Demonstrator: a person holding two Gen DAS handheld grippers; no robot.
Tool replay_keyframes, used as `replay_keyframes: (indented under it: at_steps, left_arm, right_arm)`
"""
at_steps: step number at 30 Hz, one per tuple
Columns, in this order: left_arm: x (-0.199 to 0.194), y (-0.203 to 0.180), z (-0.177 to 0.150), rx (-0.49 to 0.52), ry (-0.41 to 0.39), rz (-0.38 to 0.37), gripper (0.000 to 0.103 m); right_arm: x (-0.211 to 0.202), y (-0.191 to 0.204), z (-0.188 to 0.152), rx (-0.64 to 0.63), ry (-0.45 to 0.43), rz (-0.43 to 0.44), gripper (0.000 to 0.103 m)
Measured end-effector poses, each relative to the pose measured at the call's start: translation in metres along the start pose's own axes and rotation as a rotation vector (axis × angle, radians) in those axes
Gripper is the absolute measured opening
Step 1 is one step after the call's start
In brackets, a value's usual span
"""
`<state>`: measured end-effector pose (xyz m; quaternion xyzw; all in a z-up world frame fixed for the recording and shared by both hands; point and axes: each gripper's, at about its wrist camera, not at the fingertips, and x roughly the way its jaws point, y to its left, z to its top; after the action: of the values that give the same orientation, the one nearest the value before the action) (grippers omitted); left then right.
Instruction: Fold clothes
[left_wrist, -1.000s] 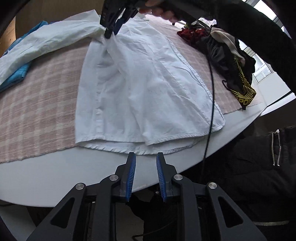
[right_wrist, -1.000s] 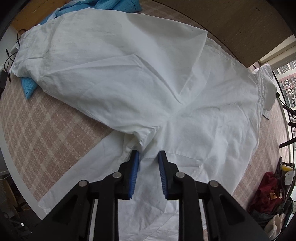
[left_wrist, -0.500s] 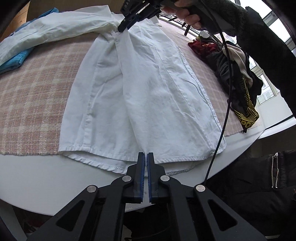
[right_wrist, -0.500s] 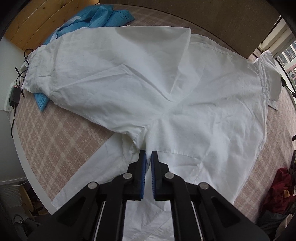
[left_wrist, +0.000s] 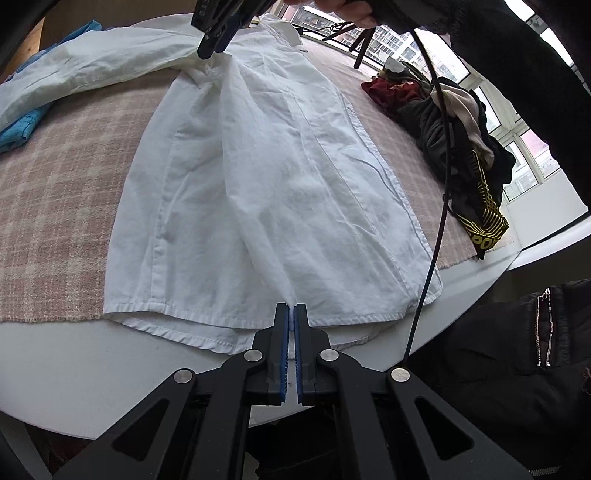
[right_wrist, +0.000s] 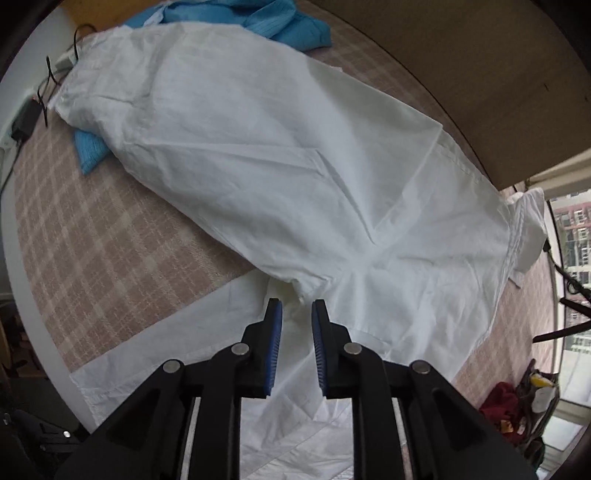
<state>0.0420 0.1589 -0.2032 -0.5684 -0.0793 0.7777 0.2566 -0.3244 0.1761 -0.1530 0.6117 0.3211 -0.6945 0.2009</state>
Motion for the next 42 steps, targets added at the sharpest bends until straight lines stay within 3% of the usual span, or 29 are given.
replay_keyframes:
  at_steps: [3,9,11,13,20,23,25,26,31,34,36,38,42]
  left_arm:
    - [-0.002,-0.001,-0.001,0.005,-0.008,-0.008,0.002]
    - [0.001,-0.002,-0.004,0.005,-0.010,-0.015,0.002]
    - [0.001,-0.002,-0.004,0.001,-0.014,-0.021,0.002]
    - [0.000,-0.003,-0.004,0.004,-0.016,-0.023,0.002]
    - [-0.015,0.000,-0.005,-0.002,-0.049,-0.005,0.002]
    - [-0.028,0.009,-0.004,-0.012,-0.079,0.011,0.002]
    - [-0.032,0.016,-0.002,-0.022,-0.084,0.026,0.002]
    - [-0.032,0.020,-0.001,-0.021,-0.080,0.035,0.002]
    - [-0.020,0.036,-0.001,-0.026,-0.036,0.094,0.002]
    - [-0.015,0.046,-0.005,-0.058,-0.015,0.064,0.002]
    - [-0.014,0.052,-0.007,-0.062,0.011,0.096,0.002]
    - [-0.020,0.057,-0.009,-0.056,-0.016,0.131,0.001]
    - [-0.012,0.044,-0.006,0.085,0.003,0.191,0.001]
  right_arm:
    - [0.006,0.004,0.012,-0.023,0.016,-0.087,0.017]
    - [0.004,0.000,0.028,-0.027,0.009,-0.047,0.023]
    - [0.003,-0.007,0.029,-0.006,0.003,-0.021,0.019]
    - [0.000,-0.016,0.029,0.019,-0.010,0.013,0.004]
    - [-0.032,-0.061,0.024,0.188,-0.090,0.184,0.003]
    - [-0.040,-0.005,-0.001,0.241,-0.104,0.226,0.003]
    - [-0.031,-0.014,-0.012,0.266,-0.109,0.239,0.003]
    - [-0.031,-0.013,-0.019,0.274,-0.113,0.236,0.003]
    - [0.009,-0.009,0.013,0.299,-0.114,0.185,0.003]
    - [0.027,-0.008,0.019,0.293,-0.094,0.175,0.003]
    - [0.037,-0.006,0.022,0.275,-0.067,0.158,0.003]
    - [0.036,-0.004,0.021,0.258,-0.067,0.151,0.004]
    - [0.036,-0.004,0.019,0.261,-0.046,0.161,0.004]
